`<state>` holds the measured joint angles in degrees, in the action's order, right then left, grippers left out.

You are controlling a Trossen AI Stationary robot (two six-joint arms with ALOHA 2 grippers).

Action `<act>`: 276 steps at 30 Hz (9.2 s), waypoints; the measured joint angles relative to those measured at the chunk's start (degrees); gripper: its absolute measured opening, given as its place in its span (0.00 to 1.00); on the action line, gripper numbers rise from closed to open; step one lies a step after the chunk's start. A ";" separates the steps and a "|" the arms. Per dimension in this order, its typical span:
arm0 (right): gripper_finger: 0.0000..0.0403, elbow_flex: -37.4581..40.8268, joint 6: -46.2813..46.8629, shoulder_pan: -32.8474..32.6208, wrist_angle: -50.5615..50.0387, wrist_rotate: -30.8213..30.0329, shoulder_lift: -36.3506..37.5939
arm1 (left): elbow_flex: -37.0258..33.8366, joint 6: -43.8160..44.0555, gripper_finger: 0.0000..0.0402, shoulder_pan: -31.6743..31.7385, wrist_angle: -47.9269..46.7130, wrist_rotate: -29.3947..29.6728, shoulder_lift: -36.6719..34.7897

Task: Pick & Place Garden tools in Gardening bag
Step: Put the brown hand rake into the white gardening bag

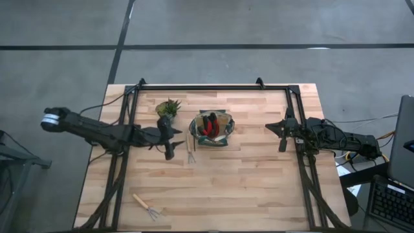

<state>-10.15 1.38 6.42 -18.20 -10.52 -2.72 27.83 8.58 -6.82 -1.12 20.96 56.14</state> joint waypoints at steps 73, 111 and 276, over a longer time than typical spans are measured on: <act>0.02 0.00 -0.05 0.00 0.00 0.00 0.00 | 0.00 17.59 0.01 -12.07 28.10 -13.69 33.81; 0.02 0.56 0.72 0.00 13.40 1.95 -1.95 | 0.88 32.40 0.03 -11.42 44.98 -32.16 33.83; 0.15 -23.10 -10.26 -23.93 56.46 14.92 -85.59 | 16.38 27.21 0.50 -7.03 55.01 -31.37 50.31</act>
<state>-33.26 -8.88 -17.51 38.26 4.40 -88.31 44.22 35.80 -13.85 53.90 -10.40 106.45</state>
